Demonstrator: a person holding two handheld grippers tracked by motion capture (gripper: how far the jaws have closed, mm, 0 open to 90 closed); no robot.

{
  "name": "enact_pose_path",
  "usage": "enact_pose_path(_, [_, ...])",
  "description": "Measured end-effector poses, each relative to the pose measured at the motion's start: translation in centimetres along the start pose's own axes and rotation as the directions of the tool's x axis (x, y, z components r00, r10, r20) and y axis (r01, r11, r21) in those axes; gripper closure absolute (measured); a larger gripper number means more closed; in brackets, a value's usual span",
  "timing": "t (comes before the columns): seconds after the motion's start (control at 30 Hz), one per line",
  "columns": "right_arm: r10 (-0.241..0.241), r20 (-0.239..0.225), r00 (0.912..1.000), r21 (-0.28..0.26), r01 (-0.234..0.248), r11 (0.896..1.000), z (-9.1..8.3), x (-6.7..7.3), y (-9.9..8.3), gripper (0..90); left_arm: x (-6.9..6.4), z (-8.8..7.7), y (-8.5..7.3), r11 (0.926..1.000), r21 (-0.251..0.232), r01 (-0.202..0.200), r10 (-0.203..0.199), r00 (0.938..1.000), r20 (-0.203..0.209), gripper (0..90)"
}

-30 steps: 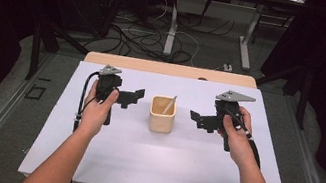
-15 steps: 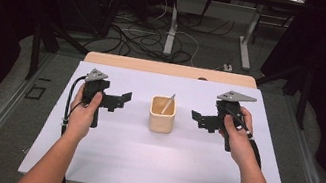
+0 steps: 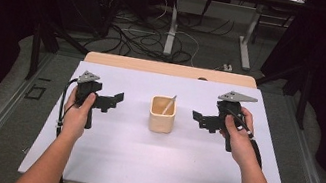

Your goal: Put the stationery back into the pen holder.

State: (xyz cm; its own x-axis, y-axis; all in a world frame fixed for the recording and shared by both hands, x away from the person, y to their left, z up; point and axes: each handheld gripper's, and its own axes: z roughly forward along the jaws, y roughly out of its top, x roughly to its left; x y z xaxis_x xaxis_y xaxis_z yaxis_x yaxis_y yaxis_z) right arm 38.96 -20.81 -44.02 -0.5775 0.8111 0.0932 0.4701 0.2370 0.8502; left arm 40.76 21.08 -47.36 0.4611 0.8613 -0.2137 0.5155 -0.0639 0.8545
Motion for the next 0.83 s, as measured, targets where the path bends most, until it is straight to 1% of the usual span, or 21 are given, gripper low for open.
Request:
enact_pose_path(0.07, [0.000, 0.002, 1.0000, 0.001, 0.000, 1.000, 0.0, 0.0, 0.0, 0.0, 0.1, 0.0, -0.1, 1.0000, 0.000, 0.008, -0.008, 1.0000, -0.005, 0.3])
enact_pose_path(0.23, [-0.001, 0.005, 1.0000, 0.002, 0.001, 1.000, 0.1, -0.2, -0.1, 0.0, 0.5, -0.1, -0.1, 1.0000, -0.001, 0.009, -0.009, 0.9999, -0.012, 0.3])
enact_pose_path(0.37, [-0.001, 0.003, 1.0000, 0.002, 0.001, 1.000, 0.1, -0.2, -0.2, 0.0, 0.8, -0.2, -0.2, 0.9998, 0.000, 0.021, -0.021, 0.9997, -0.014, 0.5])
enact_pose_path(0.43, [-0.002, 0.005, 1.0000, 0.002, 0.002, 1.000, 0.2, -0.2, -0.2, 0.0, 0.9, -0.1, -0.3, 0.9998, 0.000, 0.020, -0.020, 0.9997, -0.015, 0.5])
enact_pose_path(0.47, [0.006, 0.003, 1.0000, 0.006, -0.006, 1.000, 0.2, -0.2, -0.2, 0.0, 1.0, -0.2, -0.3, 0.9997, -0.001, 0.023, -0.023, 0.9996, -0.018, 0.5])
enact_pose_path(0.63, [0.001, 0.007, 1.0000, 0.012, -0.001, 1.000, 0.3, -0.2, -0.3, 0.0, 1.2, -0.2, -0.3, 0.9995, -0.002, 0.032, -0.032, 0.9992, -0.024, 0.5])
enact_pose_path(0.83, [0.001, 0.005, 1.0000, 0.011, -0.001, 1.000, 0.3, -0.4, -0.3, 0.0, 1.3, -0.3, -0.3, 0.9995, 0.000, 0.032, -0.032, 0.9991, -0.027, 0.5])
